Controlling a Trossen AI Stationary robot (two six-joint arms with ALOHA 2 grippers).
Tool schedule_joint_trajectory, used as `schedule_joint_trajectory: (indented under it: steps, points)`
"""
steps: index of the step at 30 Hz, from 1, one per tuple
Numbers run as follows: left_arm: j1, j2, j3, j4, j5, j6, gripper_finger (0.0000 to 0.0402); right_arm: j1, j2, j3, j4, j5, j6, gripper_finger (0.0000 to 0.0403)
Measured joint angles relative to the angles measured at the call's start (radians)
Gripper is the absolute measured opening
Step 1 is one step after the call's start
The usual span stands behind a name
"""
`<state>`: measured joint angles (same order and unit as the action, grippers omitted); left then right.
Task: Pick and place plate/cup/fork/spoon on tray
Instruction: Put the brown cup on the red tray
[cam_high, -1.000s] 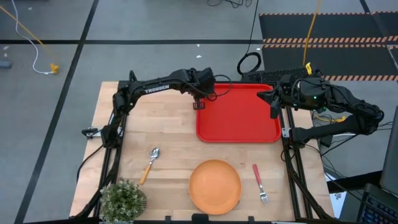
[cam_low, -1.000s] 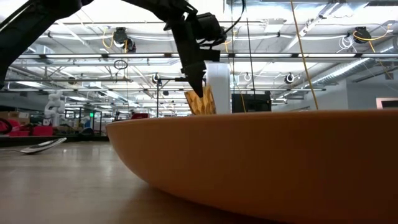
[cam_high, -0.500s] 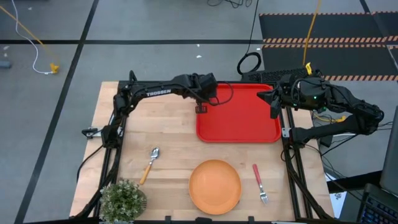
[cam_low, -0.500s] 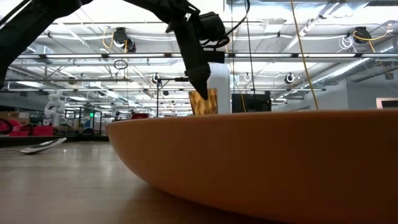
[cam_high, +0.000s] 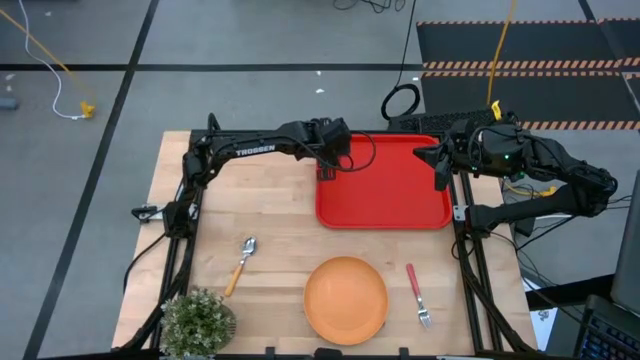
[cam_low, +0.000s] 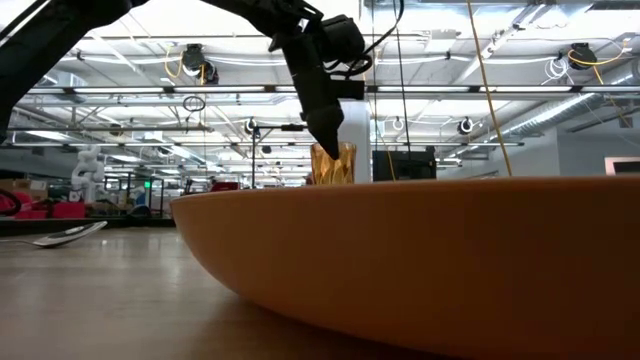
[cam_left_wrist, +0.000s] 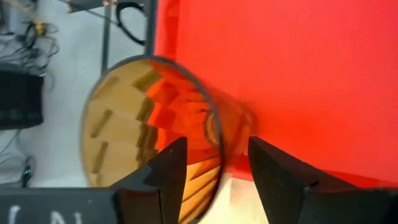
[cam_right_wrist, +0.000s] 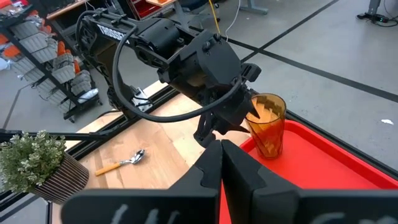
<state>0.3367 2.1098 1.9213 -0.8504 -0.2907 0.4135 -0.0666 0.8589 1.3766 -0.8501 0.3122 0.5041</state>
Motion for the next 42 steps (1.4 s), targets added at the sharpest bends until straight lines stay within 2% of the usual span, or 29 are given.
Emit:
schedule_joint_trajectory:
  steps: [9,16,23,30,38,42]
  points:
    - [0.002,0.000,0.000,0.041,-0.033,-0.023,0.0199,0.000,0.000,0.000,0.000,0.000,0.000,0.0000]
    - [0.014,0.000,0.000,0.072,-0.050,-0.099,0.0200,0.000,0.000,0.000,0.000,0.000,-0.001,0.0000]
    - [0.028,0.000,0.000,0.109,-0.053,-0.112,0.0200,0.000,0.000,0.000,0.000,0.000,-0.003,0.0000]
    - [0.034,0.000,0.000,0.162,-0.053,-0.180,0.0200,0.000,0.000,0.000,0.000,0.000,-0.003,0.0000]
    - [0.028,-0.023,0.000,0.148,-0.048,-0.255,0.0200,0.000,0.000,0.000,0.000,0.000,0.015,0.0000]
    - [0.022,-0.060,0.002,0.156,-0.006,-0.307,0.0200,0.000,0.001,0.000,0.000,0.000,0.023,0.0000]
